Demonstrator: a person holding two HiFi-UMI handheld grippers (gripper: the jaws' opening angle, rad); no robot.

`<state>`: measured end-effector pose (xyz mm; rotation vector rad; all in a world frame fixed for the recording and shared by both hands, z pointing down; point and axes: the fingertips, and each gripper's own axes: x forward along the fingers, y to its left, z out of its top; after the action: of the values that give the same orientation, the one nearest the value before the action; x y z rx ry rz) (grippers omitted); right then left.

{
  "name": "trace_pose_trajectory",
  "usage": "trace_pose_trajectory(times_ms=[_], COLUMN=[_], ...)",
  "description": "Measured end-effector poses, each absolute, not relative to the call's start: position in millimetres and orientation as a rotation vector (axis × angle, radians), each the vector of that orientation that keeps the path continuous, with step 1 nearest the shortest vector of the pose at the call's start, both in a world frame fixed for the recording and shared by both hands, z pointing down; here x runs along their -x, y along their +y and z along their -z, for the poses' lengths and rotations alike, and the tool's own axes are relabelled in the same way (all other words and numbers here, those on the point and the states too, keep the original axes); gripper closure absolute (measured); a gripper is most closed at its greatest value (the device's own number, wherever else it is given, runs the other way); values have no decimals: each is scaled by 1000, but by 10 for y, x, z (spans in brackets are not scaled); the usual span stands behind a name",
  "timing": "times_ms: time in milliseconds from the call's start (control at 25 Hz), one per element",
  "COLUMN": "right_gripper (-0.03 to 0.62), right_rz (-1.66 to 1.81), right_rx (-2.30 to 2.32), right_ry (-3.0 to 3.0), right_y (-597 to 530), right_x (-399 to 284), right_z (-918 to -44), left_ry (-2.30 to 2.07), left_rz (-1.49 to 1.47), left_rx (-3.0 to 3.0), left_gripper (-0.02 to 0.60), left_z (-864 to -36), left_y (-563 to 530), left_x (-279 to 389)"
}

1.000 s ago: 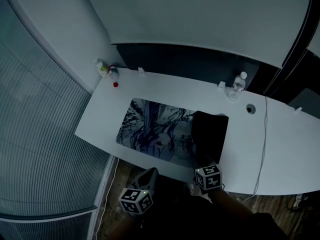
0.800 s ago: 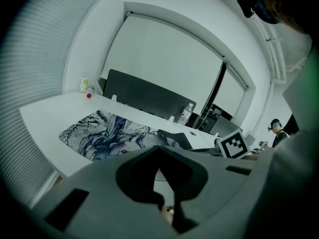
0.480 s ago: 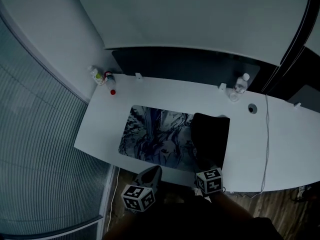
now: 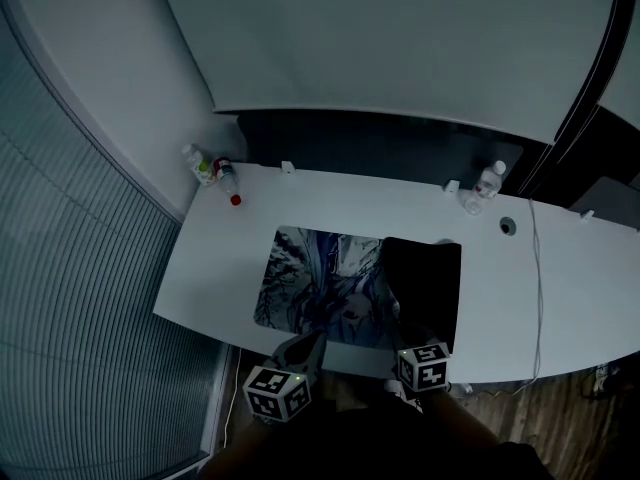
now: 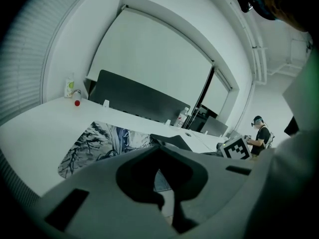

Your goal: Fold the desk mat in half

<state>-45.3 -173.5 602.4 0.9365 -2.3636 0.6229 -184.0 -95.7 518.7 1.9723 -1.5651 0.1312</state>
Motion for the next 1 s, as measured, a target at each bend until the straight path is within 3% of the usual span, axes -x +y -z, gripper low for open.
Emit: trace_pose_trajectory(times_ms=[1000], right_gripper=[554], right_rz=[-671], right_rx=[-976], right_ry=[-2349], right_y=[-1609], right_x=[1189], right_z=[-5911], left_ry=[-1547], left_rz=[-86], left_rx=[-1967], left_gripper=[575], left_z=[-5240], left_y=[-685], left_x=[2568])
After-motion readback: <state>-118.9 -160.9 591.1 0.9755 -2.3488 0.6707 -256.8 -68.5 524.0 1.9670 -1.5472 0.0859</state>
